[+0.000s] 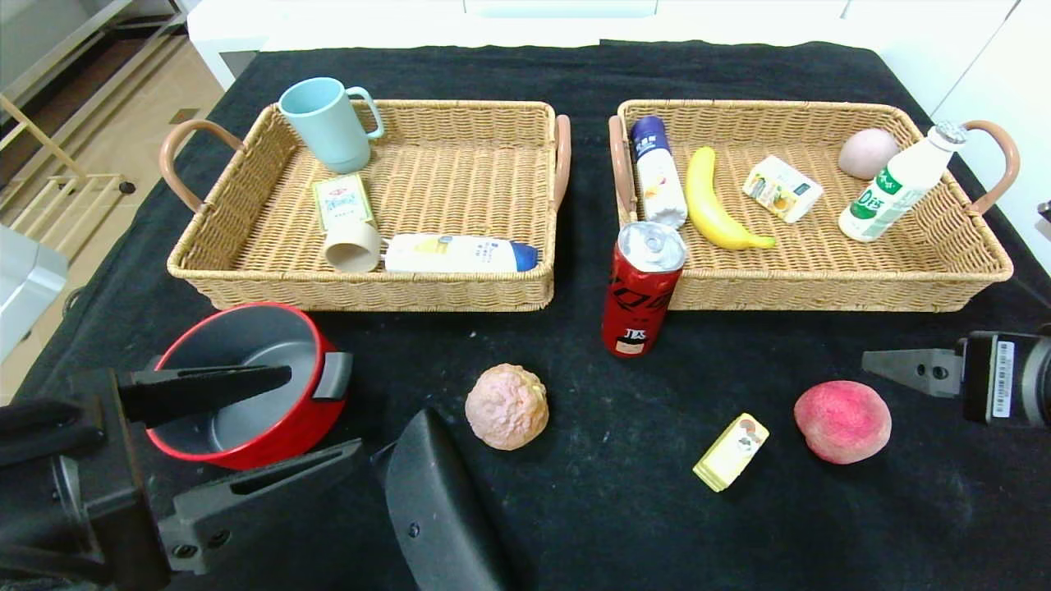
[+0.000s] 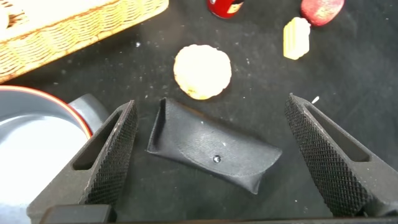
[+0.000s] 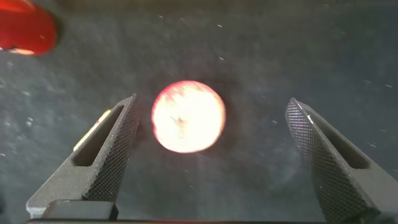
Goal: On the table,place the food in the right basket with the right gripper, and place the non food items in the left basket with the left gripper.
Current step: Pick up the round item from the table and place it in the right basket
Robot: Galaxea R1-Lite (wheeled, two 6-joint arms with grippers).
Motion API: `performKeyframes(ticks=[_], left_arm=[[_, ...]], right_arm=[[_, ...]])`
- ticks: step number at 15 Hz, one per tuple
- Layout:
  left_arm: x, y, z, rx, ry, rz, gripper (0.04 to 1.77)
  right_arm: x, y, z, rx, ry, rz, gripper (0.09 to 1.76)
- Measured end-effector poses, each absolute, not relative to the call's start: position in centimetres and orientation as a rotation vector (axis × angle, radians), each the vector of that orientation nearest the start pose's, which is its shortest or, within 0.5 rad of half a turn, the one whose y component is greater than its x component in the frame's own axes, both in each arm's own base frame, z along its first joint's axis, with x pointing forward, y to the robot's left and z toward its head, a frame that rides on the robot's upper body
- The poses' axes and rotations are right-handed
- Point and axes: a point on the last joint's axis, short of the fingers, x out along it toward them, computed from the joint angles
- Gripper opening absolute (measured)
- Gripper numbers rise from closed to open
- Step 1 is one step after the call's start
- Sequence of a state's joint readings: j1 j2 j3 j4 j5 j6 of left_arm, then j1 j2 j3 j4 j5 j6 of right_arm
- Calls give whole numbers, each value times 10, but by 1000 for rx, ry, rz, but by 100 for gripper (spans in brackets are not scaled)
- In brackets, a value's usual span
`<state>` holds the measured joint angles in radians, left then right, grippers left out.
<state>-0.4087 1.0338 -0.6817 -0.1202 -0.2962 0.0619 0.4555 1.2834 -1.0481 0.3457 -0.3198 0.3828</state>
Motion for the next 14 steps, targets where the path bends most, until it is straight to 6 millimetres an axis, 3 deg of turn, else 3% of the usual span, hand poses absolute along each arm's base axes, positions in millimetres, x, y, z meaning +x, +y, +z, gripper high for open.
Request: performKeyframes(ticks=[14], left_arm=[[122,-57,247,70,205,-684,172]], right_arm=[[217,94,244,224,824,-21,171]])
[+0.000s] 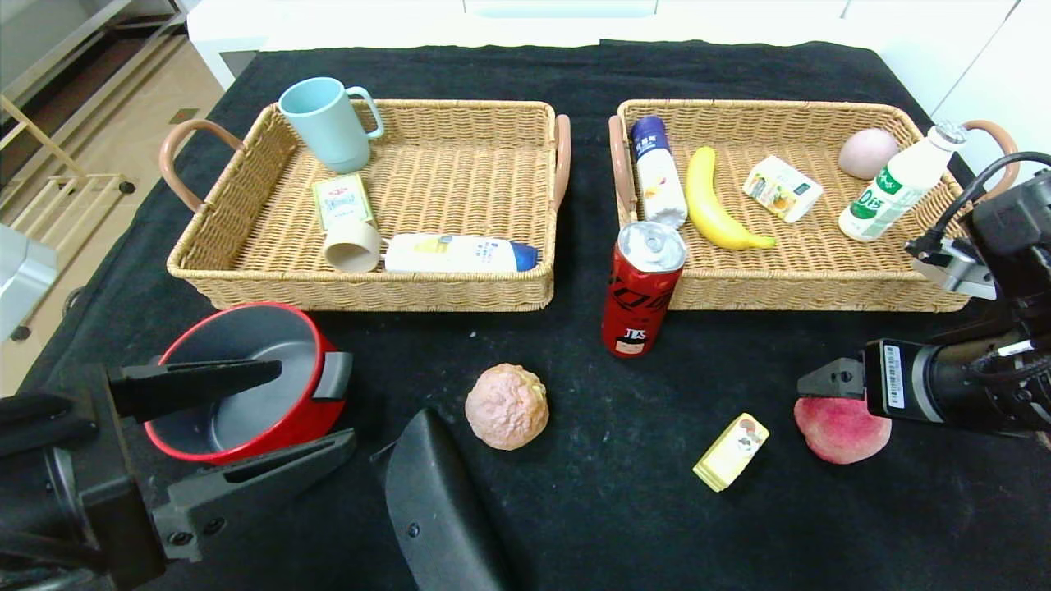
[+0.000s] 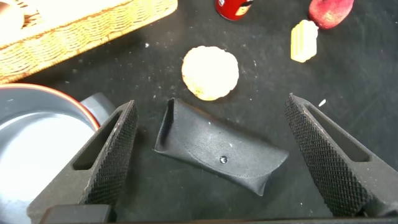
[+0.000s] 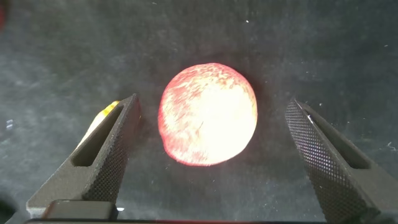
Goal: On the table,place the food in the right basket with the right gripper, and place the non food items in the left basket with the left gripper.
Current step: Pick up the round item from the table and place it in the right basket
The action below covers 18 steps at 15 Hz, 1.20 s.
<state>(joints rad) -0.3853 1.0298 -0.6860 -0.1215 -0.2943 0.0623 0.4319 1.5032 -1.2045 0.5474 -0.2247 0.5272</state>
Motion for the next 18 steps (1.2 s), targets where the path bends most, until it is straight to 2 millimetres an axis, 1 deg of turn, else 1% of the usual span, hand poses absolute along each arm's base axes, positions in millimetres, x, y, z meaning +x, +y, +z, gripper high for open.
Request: performKeyframes(ticks=[8,18], left_arm=[[121,-55,249,72,196,-671,172],[120,-55,249,71,192,-671,172]], right_arm=[[231,97,228,220,877,-60,171],[237,100,221,245,914,-52,171]])
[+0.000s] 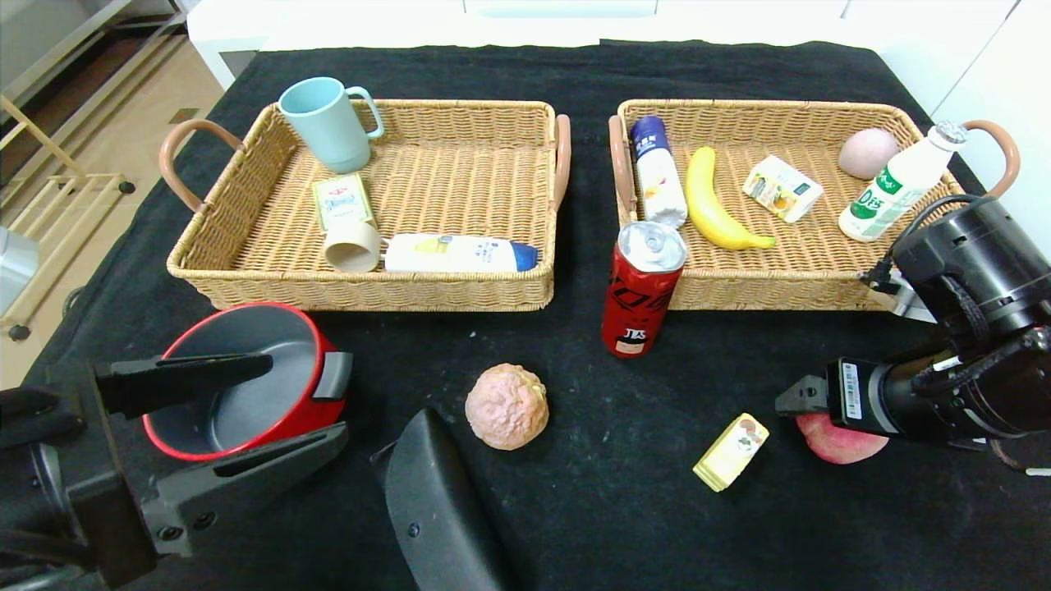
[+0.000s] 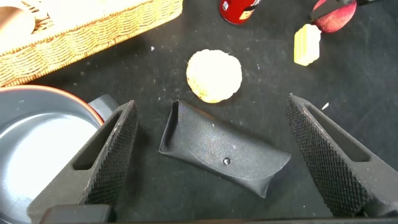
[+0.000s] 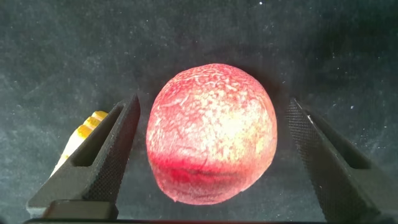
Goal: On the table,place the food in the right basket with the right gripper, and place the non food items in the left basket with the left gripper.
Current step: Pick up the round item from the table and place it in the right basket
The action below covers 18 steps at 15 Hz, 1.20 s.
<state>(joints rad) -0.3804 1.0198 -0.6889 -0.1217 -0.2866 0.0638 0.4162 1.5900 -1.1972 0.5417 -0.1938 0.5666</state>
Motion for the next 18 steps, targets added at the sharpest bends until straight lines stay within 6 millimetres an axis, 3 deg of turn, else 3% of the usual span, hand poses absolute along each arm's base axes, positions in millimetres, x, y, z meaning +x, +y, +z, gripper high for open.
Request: performKeyframes(ticks=[2,4,18], left_arm=[[120,-55,249,72,192,-671,172],[120,-55,249,71,193,-672,172],[119,-54,248,74,192,-672,172]], right_arm=[[237,100,220,245,917,-52,135],[238,101,219,248,918,-57,118],[239,102,213,237,941,-62,116]])
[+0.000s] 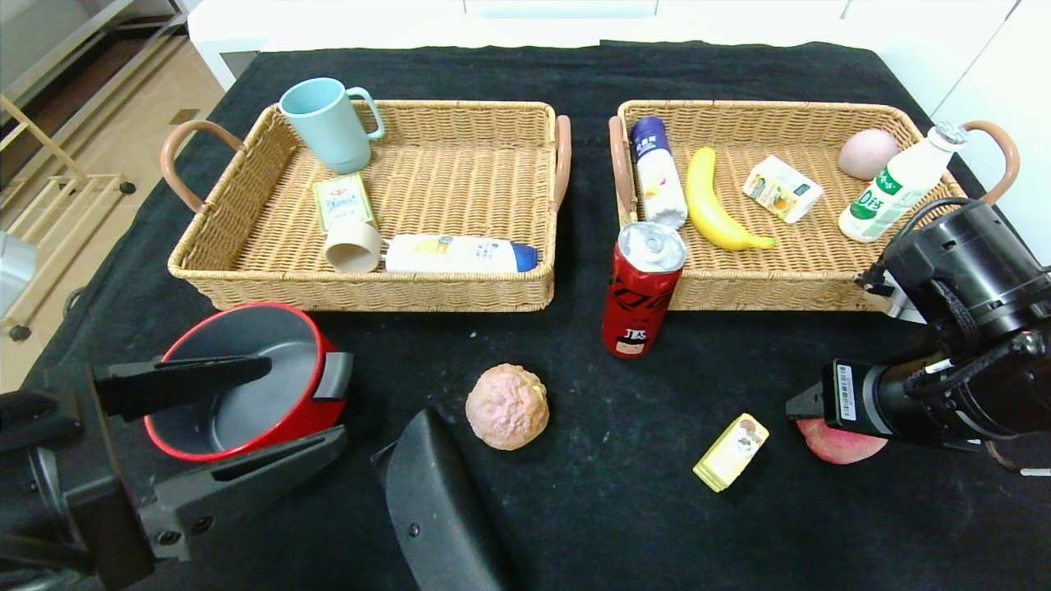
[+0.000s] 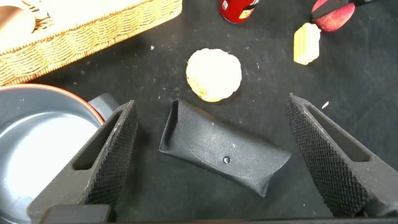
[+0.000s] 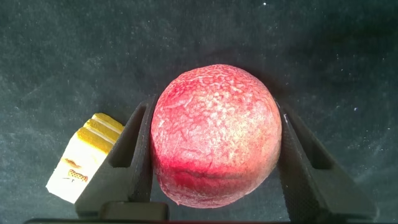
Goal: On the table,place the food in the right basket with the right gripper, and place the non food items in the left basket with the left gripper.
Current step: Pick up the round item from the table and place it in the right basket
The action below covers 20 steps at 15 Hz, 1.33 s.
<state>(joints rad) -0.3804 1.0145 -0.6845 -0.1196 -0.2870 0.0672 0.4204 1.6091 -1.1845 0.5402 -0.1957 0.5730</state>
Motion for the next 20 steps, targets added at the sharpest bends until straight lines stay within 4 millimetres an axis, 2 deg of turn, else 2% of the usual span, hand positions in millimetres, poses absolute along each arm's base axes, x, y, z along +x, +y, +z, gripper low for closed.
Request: performKeyframes(ticks=[4,11,15,20], left_arm=[[119,-54,248,76,192,-672,172],[120,-55,246,76,200,-672,172],[119,-55,246,76,201,-672,172],[119,-54,247,77,198,-672,172]], right_arm=[[234,102,219,238,924,-48,116],[217,97,265,230,829,12,116],[220,99,289,187,746,64,116],[237,101,313,159,645,94,115]])
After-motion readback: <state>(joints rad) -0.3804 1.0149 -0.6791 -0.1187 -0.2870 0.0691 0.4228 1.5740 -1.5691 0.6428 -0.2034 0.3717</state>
